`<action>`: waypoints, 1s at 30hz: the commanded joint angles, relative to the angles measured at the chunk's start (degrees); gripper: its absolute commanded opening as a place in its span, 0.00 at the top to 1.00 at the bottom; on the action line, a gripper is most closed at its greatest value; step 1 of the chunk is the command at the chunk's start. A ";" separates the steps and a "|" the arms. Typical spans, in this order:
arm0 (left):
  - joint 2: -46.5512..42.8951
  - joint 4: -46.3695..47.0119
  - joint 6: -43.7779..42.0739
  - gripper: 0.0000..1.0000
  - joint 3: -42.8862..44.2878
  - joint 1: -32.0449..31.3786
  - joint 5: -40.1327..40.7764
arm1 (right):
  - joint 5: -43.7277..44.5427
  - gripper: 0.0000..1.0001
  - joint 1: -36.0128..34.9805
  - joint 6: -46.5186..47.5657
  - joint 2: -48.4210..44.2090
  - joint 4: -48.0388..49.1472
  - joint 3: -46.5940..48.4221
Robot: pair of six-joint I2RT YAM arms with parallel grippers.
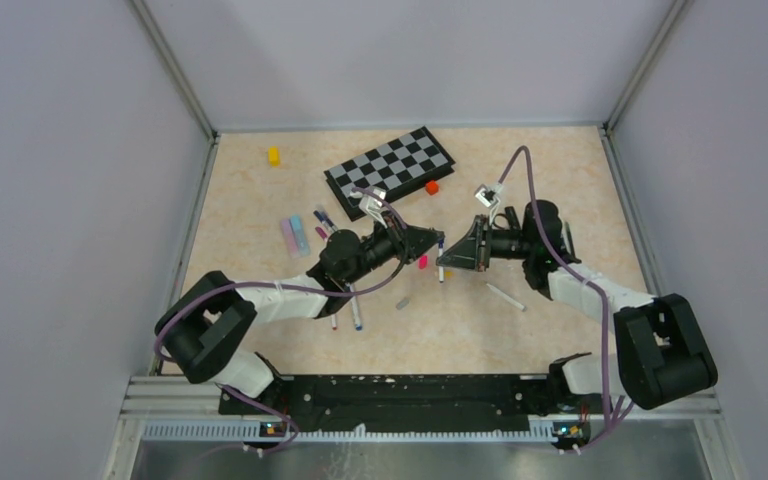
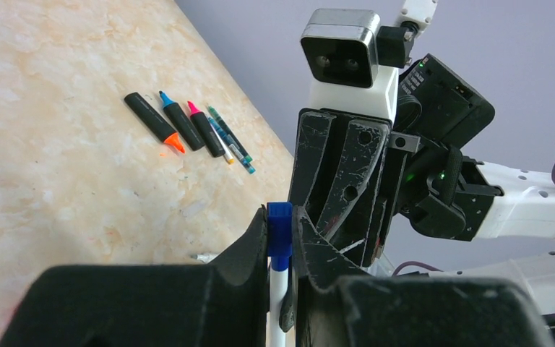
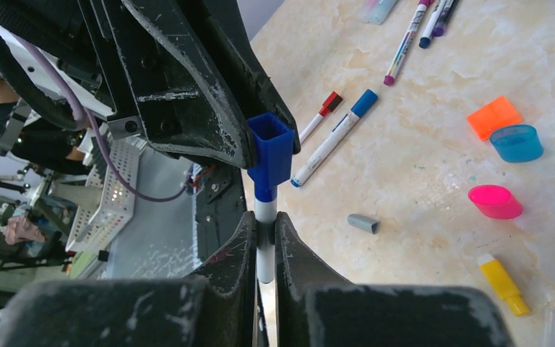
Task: Open the pen caps
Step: Open the pen cap from the pen.
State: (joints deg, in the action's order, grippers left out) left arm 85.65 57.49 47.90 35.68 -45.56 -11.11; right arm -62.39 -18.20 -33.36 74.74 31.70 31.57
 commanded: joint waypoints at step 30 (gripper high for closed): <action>0.11 -13.89 -6.15 0.69 7.01 0.38 -4.94 | 1.02 1.00 -0.83 20.44 -1.14 -20.32 8.76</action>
State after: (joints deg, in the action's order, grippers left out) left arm 85.78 44.40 43.24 39.92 -45.43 -15.57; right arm -61.95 -18.52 -15.05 74.74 11.51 37.54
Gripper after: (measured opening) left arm 0.309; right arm 0.041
